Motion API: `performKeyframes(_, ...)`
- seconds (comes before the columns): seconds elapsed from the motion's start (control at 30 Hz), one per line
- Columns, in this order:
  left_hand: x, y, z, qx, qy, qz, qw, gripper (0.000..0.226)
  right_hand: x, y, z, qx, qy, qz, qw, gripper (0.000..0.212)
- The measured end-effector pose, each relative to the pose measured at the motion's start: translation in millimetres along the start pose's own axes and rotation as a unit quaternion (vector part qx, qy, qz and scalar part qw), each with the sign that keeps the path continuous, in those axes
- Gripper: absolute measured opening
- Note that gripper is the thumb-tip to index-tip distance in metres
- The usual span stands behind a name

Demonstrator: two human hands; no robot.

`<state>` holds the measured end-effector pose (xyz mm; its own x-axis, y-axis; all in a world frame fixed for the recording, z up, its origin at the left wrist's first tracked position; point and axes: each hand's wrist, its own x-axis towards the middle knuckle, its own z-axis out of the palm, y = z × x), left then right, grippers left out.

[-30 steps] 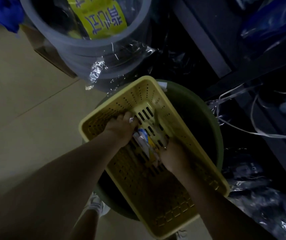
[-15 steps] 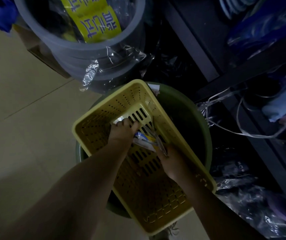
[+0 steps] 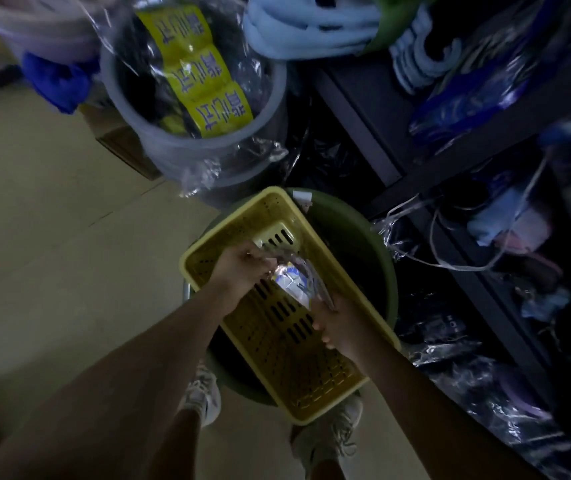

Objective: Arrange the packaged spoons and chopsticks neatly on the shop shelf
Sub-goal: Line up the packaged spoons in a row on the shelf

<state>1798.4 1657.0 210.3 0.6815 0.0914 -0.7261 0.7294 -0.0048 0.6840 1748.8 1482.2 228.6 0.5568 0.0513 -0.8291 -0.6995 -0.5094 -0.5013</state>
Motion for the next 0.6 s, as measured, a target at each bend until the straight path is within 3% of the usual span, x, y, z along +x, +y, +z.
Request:
performKeyframes(0.1,-46.1,40.9,-12.7,-0.082,-0.002,0.043,0.996,0.019,-46.8,-35.0,-20.8,0.066,-0.009,-0.020,0.998,0.023)
performKeyframes(0.23,-105.9,121.6,-19.5,-0.047,-0.011,0.092,0.995,0.024,-132.7,-89.2,-65.3,0.033,0.027,-0.098,0.994,0.026)
performKeyframes(0.37,-166.4,205.8,-9.8,-0.026,-0.070,0.136,0.988,0.031,-235.5,-128.5,-103.6,-0.010,0.158,-0.167,0.973,0.033)
performKeyframes(0.43,-196.6,242.2,-3.6,-0.028,-0.140,0.146,0.979,0.036,-287.6,-138.5,-115.7,-0.028,0.224,-0.168,0.960,0.017)
performKeyframes(0.6,-278.0,318.3,34.2,0.035,-0.291,0.204,0.934,0.019,-403.6,-149.4,-139.3,-0.009,0.408,-0.167,0.897,0.025)
